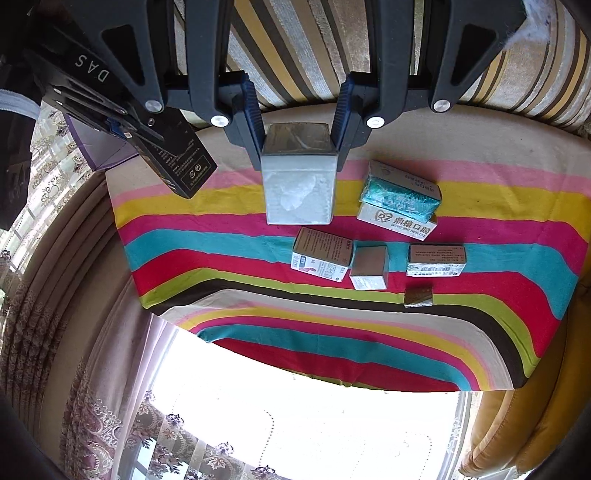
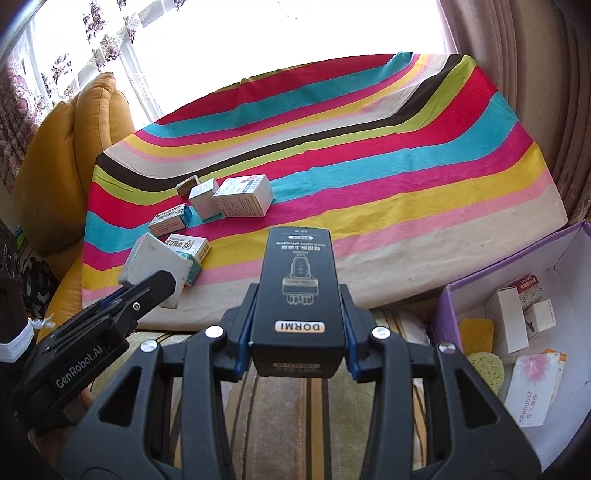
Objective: Organize objects
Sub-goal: 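Carry the black DORMI box and white cube box over the purple box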
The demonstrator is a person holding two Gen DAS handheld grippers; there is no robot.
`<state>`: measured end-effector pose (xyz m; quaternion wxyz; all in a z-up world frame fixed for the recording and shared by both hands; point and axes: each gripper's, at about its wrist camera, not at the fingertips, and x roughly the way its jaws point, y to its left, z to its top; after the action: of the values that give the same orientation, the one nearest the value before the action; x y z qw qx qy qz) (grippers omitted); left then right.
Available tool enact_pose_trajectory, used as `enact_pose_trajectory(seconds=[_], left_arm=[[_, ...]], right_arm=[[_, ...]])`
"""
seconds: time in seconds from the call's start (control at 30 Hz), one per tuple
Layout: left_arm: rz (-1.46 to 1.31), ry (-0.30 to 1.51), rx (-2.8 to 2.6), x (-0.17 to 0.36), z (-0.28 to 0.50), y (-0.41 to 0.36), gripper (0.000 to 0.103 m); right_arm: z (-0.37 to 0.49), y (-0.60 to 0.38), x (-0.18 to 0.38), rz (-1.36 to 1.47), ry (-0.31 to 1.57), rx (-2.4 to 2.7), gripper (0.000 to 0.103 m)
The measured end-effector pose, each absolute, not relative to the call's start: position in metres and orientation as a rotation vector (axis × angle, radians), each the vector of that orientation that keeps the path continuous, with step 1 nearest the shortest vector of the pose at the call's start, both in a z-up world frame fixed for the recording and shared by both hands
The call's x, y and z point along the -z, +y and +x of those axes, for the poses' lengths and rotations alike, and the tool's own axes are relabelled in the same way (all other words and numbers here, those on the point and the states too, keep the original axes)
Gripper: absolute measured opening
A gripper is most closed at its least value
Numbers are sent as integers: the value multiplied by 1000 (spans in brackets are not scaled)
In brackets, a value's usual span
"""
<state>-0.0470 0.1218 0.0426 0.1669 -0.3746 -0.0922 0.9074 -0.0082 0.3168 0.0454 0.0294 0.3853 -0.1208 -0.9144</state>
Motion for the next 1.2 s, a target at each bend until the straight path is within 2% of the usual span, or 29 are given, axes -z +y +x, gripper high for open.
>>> enact_pose_trajectory(seconds=[0.73, 1.2], left_arm=[[-1022, -52, -2193, -45, -26, 261, 35], [-1014, 3, -2002, -42, -23, 321, 35]], right_arm=[[62, 443, -42, 1249, -559, 3007, 43], [88, 500, -31, 1331, -630, 3147, 43]])
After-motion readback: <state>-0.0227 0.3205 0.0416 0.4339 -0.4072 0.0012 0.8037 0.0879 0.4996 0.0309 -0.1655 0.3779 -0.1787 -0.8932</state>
